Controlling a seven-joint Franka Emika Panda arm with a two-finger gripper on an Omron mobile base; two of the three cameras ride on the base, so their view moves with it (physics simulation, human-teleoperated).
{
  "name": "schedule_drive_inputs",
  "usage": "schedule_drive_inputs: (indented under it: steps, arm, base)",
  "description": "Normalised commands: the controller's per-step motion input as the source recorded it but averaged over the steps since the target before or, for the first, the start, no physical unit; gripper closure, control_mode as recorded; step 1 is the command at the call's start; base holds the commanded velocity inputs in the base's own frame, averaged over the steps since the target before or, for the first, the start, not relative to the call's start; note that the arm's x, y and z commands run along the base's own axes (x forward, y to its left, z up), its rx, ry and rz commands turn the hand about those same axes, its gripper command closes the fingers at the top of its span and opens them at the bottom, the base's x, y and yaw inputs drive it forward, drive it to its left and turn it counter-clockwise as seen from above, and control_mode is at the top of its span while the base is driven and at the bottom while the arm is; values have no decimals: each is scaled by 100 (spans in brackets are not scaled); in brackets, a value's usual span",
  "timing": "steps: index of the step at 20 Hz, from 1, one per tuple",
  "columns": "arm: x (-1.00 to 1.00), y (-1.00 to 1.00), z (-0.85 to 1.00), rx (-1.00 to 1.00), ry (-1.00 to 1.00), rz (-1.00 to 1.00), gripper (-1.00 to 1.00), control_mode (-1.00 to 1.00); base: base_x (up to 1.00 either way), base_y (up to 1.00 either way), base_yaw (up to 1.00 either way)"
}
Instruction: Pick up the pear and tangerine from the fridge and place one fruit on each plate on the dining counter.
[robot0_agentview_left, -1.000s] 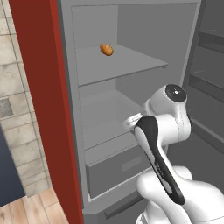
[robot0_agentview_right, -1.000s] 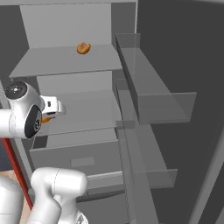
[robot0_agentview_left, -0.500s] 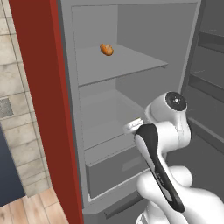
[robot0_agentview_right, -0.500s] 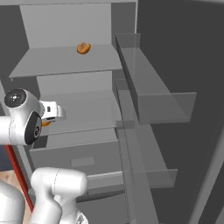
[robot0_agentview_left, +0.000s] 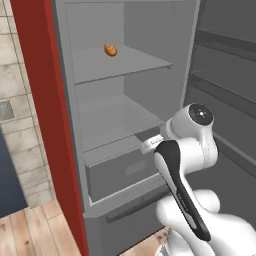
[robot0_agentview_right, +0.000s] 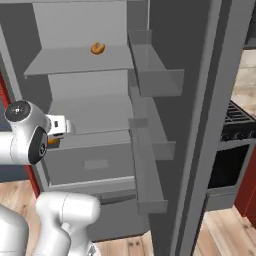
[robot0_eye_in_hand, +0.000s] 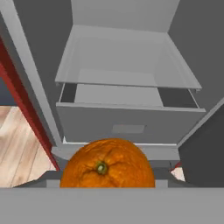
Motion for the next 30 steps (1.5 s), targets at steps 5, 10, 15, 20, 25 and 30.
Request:
schedule_drive_inputs:
  steps: [5, 10, 15, 20, 25, 30]
  arm:
    - [0, 0, 0, 0, 0, 0, 100, 100]
    - [0, 0, 0, 0, 0, 0, 100, 100]
    - [0, 0, 0, 0, 0, 0, 100, 100]
    - [0, 0, 0, 0, 0, 0, 100, 100]
    - [0, 0, 0, 0, 0, 0, 100, 100]
    - [0, 0, 0, 0, 0, 0, 100, 100]
  base:
    - [-83, 2, 32]
    - [-23, 8, 96]
    - [-15, 9, 100]
    - [-15, 9, 100]
    - [-14, 6, 100]
    - [-12, 5, 100]
